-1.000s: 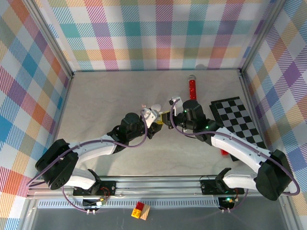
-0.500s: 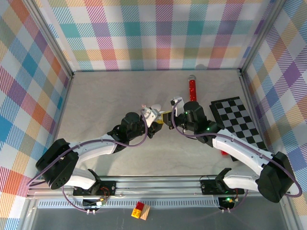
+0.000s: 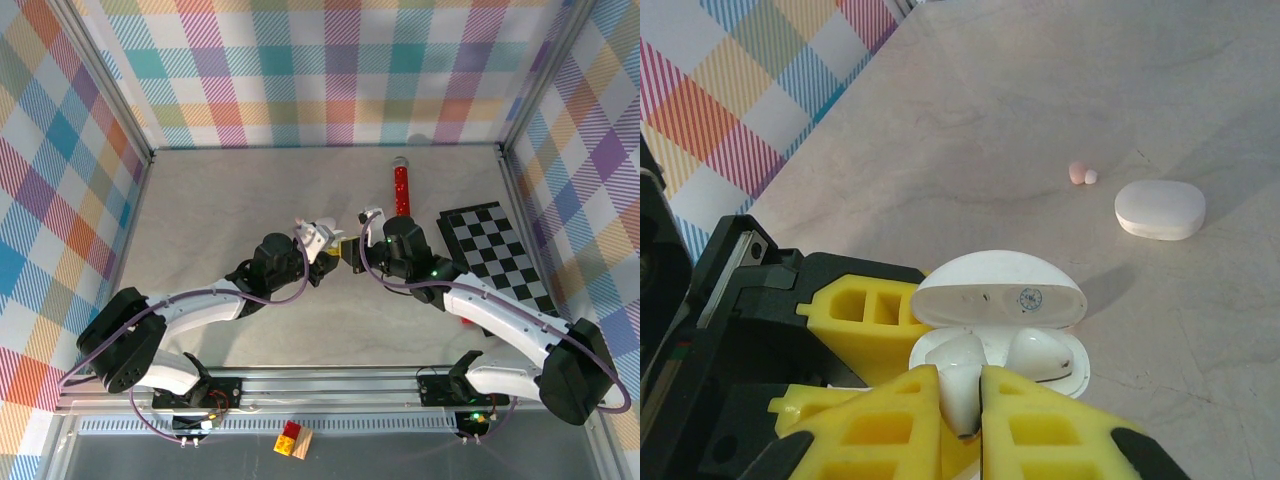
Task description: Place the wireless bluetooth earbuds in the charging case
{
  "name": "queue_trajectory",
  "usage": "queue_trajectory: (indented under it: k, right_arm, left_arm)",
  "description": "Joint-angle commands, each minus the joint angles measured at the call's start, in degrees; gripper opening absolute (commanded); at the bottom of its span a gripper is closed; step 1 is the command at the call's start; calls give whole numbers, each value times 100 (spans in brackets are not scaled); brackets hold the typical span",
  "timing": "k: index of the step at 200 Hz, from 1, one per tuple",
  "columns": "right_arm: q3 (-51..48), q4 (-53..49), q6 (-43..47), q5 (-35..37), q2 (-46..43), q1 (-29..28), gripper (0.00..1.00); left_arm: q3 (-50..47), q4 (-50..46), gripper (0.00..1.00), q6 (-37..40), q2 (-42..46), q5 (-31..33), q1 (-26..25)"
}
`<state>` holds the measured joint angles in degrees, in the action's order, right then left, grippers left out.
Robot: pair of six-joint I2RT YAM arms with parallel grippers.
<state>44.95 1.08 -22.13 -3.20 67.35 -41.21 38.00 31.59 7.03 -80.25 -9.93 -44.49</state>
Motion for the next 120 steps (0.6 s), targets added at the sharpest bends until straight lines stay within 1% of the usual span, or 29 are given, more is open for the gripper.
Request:
queue_trajectory:
  k: [1,22,39,50,72,89,102,120]
  right_arm:
    - [-46,-600,-125,99,271,61,13]
    - [45,-600,-146,49,316,61,13]
    - [88,-657,-106,55,234,69,16]
    - [92,-684,-98,87,125,80,21]
    - [41,-691,-89,85,-179,132,35]
    - [-44,-631,-90,66,-451,187,44]
    - [-130,-584,-114,48,-628,252,48]
    - [-238,-548,-226,14,-846,378,50]
  left_arm:
    - [312,866,11,7,124,-138,-30]
    - [297,864,12,44,131,-165,-26]
    - [279,846,11,36,141,-122,-25]
    - [254,846,11,36,141,-93,-24]
    - [209,856,11,31,150,-70,6]
    - [165,874,11,2,174,-125,43]
    - [134,899,11,-6,198,-198,67]
    - [81,943,11,0,244,-350,98]
